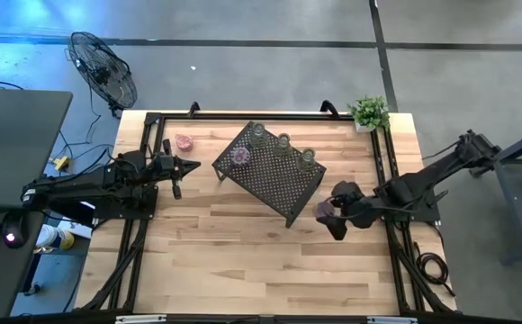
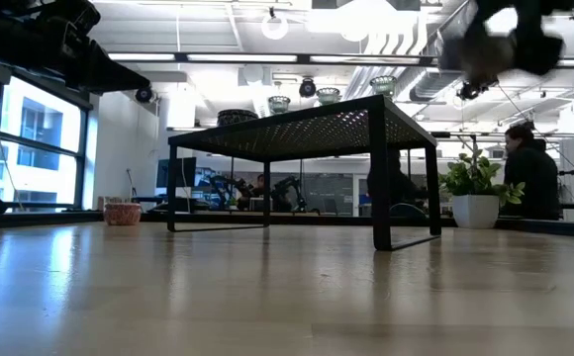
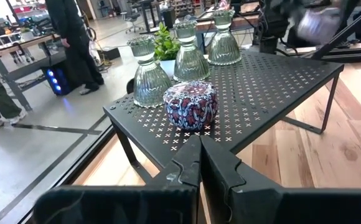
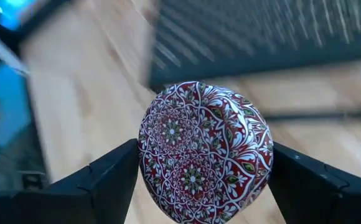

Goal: Pick & Place candle stick holders
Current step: Put the red scented candle on the shelf

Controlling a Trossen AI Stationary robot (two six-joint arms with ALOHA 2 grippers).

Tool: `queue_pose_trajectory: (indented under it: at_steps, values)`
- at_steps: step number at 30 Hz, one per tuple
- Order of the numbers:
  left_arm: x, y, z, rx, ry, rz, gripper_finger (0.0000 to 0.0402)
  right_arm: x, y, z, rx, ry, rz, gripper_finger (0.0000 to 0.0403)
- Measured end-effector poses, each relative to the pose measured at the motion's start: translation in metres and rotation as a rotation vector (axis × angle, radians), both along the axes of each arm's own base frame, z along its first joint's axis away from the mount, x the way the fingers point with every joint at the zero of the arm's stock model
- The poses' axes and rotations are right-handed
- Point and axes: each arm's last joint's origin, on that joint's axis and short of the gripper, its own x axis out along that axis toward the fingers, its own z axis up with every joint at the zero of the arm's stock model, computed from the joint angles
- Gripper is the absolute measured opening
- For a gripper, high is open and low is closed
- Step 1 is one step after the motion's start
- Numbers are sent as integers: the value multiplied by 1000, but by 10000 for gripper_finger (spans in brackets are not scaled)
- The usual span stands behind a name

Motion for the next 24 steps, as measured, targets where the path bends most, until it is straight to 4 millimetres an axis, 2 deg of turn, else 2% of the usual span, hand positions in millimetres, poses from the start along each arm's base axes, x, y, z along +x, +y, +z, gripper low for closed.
queue_pose_trajectory:
  at_steps: [5,8,12,15,19,24]
  values:
    - [0,0,0,0,0,0,1,21,11,44,-134,-123,40,305]
    - [0,0,0,0,0,0,1,47,15,62,-214,-161,67,305]
    - [0,0,0,0,0,0,1,89,11,76,-282,-162,57,305]
    - [0,0,0,-3,0,0,1,121,-1,81,-293,-146,53,305]
    - [0,0,-1,-6,6,1,1,154,-28,82,-230,-104,86,305]
    - [0,0,-1,-6,5,1,1,180,-67,54,-191,34,98,305]
